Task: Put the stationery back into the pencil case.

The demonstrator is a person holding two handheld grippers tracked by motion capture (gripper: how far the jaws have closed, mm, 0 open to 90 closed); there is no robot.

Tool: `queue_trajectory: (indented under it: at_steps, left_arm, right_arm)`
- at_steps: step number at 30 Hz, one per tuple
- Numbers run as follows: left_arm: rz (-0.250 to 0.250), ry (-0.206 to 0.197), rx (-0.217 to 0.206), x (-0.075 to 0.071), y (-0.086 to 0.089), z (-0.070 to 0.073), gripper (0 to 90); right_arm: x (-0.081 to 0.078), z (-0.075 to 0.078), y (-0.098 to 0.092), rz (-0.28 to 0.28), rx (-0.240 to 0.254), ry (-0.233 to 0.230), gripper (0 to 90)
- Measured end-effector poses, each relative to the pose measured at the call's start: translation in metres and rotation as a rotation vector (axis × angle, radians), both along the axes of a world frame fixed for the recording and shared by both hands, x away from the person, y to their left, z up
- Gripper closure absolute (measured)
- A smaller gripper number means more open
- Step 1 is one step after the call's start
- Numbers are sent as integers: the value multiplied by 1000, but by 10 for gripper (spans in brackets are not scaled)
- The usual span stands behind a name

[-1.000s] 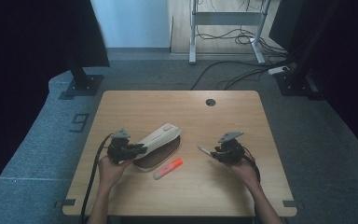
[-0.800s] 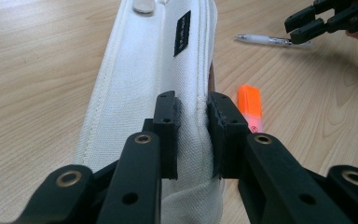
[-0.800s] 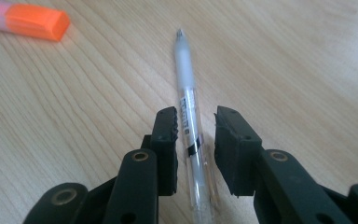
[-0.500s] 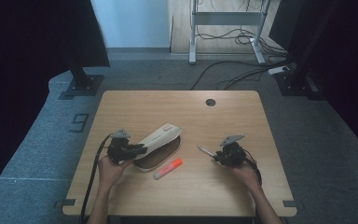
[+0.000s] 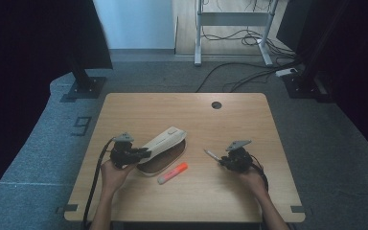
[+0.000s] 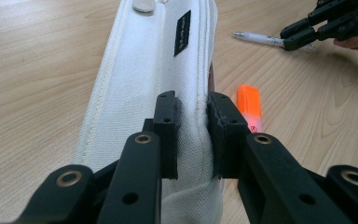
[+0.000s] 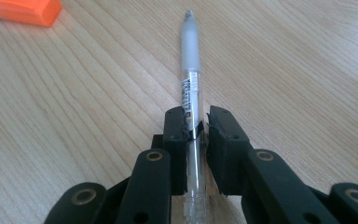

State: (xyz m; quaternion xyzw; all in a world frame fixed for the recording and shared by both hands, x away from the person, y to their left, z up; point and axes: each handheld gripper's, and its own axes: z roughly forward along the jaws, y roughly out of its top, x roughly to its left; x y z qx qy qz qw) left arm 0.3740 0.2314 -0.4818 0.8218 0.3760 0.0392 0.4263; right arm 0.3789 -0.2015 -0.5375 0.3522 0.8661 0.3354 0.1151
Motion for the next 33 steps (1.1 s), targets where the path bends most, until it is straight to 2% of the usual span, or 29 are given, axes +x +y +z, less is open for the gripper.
queue_trajectory:
  at_steps: [20,33]
  left_arm:
    - [1,-1,0,0,0,0,746]
    - [7,-4,-1,0,0,0,749]
  right_arm:
    - [-1,12,-2,-9,52,-17,762]
    - [2,24,16,27,80,-25,762]
